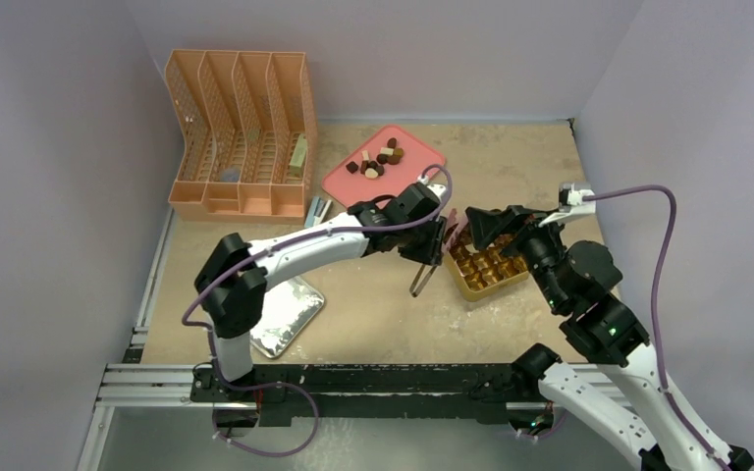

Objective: Pack the chocolate
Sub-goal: Place the fake chocolate in the packing box.

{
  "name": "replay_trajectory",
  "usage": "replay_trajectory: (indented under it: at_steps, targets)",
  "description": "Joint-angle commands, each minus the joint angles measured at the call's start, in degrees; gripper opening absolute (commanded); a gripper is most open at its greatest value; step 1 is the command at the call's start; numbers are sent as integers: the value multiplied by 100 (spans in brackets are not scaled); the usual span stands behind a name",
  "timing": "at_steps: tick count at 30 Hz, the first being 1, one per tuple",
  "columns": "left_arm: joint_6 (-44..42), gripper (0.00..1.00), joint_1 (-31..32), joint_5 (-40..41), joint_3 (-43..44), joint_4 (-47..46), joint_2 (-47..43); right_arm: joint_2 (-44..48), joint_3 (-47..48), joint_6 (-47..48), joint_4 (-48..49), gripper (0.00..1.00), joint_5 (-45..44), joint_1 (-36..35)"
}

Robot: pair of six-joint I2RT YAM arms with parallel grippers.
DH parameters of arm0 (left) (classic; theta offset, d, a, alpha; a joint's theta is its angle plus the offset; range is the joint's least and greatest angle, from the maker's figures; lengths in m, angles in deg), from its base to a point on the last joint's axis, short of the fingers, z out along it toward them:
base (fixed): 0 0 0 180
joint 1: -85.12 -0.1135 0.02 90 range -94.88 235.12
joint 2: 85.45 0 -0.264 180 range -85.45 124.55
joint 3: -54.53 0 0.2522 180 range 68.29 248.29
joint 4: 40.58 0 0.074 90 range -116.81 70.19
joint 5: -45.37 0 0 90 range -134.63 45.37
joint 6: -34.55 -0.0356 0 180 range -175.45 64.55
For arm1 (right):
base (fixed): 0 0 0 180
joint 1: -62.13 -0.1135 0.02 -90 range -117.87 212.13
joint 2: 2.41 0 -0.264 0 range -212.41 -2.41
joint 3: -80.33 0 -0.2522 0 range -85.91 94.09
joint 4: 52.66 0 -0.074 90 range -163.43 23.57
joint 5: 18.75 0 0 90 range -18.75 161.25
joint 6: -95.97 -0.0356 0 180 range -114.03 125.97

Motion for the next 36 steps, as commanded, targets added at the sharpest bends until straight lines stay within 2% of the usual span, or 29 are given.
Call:
replay_trajectory:
  at_steps: [1, 5, 9, 13, 19, 26, 36]
  targets:
    - [88, 32, -259, 247, -372, -216, -898, -148, -66, 301, 235, 98, 220, 12]
    - [52, 31, -552, 378, -772, -85, -1387, -398, -177, 1114, 613, 95, 799, 17]
    - [-53, 31, -808, 883, -1169, 183, -1697, -697, -13, 765, 405, 95, 838, 13]
    - [-202, 32, -829, 1422, -1570, 218, -1800, -880, -168, 356, 599, 94, 904, 16]
    - [-169, 32, -662, 1687, -2185, -275, -1455, -1141, -14, 16, 412, 94, 927, 17]
    - [17, 32, -384, 2240, -2346, -424, -965, -998, -21, -57, 409, 94, 780, 17]
    - [380, 41, -60, 2621, -2548, -523, -556, -835, -77, -91, 298, 94, 644, 16]
